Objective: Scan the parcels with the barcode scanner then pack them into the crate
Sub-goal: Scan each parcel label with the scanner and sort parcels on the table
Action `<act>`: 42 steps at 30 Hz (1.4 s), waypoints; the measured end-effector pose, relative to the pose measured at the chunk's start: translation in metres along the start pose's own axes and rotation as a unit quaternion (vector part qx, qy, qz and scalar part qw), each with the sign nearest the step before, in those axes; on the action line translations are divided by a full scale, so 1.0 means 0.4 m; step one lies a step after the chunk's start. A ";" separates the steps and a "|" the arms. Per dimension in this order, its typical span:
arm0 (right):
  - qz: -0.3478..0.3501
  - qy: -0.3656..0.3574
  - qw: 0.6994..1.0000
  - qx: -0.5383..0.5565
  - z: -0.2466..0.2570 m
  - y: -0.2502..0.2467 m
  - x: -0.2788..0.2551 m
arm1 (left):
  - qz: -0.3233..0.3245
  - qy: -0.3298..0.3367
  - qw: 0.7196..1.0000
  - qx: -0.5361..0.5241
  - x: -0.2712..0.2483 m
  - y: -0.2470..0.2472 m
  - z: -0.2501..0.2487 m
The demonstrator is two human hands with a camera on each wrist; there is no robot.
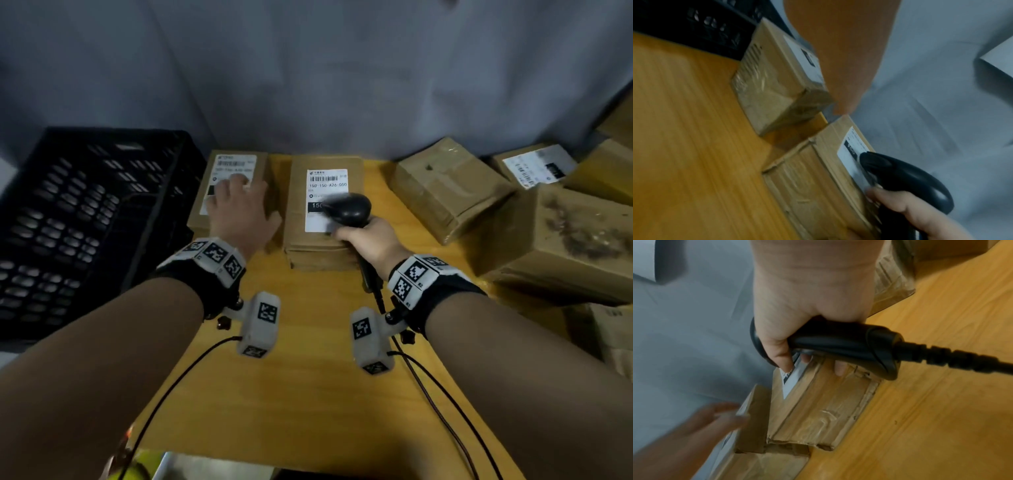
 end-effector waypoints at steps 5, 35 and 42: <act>0.022 -0.015 1.000 -0.004 0.039 0.059 0.023 | 0.134 -0.065 0.988 -0.031 -0.021 0.102 0.131; -0.179 0.011 0.980 0.080 0.008 -0.653 0.104 | 0.335 -0.164 0.859 -0.351 -0.023 0.278 -0.683; -0.132 0.063 0.972 0.182 -0.041 -0.682 0.153 | 0.335 -0.295 0.787 -0.426 -0.022 0.355 -0.760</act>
Point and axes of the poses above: each hand's wrist, its own x-axis towards the middle knuckle, its own y-axis out of the palm, z = x × y, the point moved 9 cm from there along x, towards the middle knuckle, and after that the axes turned 11 degrees about -z, right-handed, at the moved point
